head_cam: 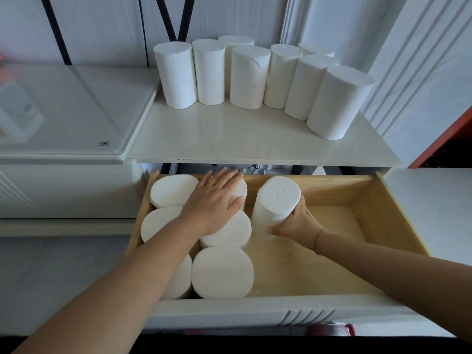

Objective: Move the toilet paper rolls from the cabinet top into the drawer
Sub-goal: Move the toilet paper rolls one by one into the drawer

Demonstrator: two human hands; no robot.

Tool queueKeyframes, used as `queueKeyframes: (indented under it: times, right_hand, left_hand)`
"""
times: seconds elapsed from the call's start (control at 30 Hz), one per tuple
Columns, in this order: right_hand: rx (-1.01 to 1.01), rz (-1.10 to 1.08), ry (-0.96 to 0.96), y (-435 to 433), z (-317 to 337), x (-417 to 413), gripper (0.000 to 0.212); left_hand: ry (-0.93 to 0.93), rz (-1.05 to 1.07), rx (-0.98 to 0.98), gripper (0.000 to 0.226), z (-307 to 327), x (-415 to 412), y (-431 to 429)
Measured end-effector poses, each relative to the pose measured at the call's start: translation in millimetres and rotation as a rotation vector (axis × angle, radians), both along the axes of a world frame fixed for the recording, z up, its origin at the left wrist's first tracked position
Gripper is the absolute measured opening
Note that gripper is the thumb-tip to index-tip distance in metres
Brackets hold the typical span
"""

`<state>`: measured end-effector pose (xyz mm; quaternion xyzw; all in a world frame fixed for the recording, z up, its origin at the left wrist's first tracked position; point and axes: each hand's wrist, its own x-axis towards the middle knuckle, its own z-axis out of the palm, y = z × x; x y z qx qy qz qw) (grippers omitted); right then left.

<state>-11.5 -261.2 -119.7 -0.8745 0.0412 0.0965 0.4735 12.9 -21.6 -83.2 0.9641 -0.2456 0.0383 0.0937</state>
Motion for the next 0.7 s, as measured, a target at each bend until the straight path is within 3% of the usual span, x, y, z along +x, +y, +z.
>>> queueKeyframes:
  times: [0.13, 0.27, 0.43, 0.7]
  right_hand:
    - [0.099, 0.051, 0.190, -6.9, 27.4, 1.6, 0.107]
    - [0.309, 0.053, 0.385, -14.9, 60.8, 11.9, 0.071]
    - [0.137, 0.009, 0.418, -12.1, 68.0, 26.7, 0.044]
    - [0.217, -0.127, 0.506, 1.0, 63.3, 28.9, 0.056]
  left_hand:
    - [0.022, -0.040, -0.013, 0.054, 0.0, 1.1, 0.1]
    - [0.042, -0.057, -0.009, 0.053, -0.5, 2.6, -1.1]
    - [0.038, -0.047, -0.001, 0.053, 0.5, 1.6, -0.8]
    - [0.034, -0.042, 0.006, 0.054, 0.4, 1.8, -1.1]
